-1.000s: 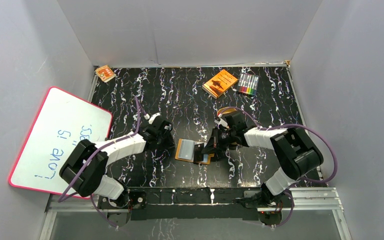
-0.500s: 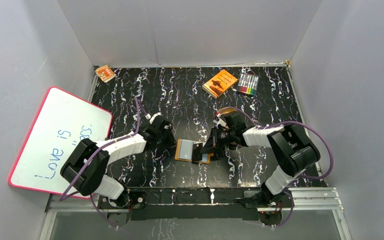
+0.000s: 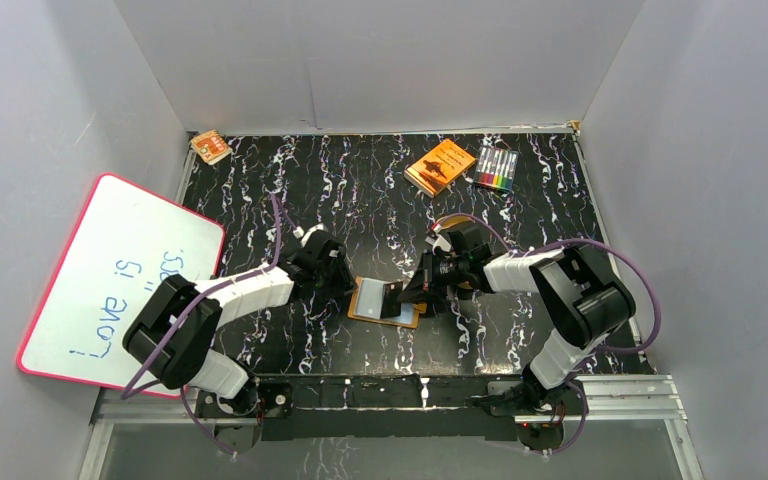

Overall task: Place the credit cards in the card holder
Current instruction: Insert the credit card into the card holder, then close the card holder at the center of the board.

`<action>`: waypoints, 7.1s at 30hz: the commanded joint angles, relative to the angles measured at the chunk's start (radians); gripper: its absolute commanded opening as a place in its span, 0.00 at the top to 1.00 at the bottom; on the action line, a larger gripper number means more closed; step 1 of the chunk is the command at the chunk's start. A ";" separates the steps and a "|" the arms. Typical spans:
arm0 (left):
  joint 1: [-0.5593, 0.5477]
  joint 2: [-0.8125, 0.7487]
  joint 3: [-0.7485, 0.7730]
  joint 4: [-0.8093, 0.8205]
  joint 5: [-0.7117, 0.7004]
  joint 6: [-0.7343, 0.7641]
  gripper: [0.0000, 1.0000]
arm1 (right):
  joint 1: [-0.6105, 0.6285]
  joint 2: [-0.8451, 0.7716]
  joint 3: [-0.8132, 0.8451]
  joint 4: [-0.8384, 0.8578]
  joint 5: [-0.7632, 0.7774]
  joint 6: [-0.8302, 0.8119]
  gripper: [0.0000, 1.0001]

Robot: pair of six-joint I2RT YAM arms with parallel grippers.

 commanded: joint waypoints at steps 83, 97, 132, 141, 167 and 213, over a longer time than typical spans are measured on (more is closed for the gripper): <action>0.002 -0.002 -0.132 -0.012 0.067 -0.058 0.63 | 0.160 0.095 0.029 0.187 0.260 0.188 1.00; 0.010 -0.136 -0.113 -0.126 -0.021 -0.032 0.62 | 0.161 0.079 0.106 0.045 0.233 0.103 0.63; 0.018 -0.093 -0.185 -0.016 0.086 -0.041 1.00 | 0.230 0.170 0.261 -0.032 0.248 0.103 0.59; 0.018 -0.118 -0.191 -0.026 0.088 -0.045 1.00 | 0.251 0.163 0.314 -0.133 0.280 0.054 0.57; 0.019 -0.256 -0.152 -0.167 -0.039 -0.011 1.00 | 0.262 -0.034 0.496 -0.828 0.727 -0.331 0.41; 0.020 -0.232 -0.202 -0.115 -0.005 -0.012 1.00 | 0.334 -0.215 0.395 -0.513 0.527 -0.278 1.00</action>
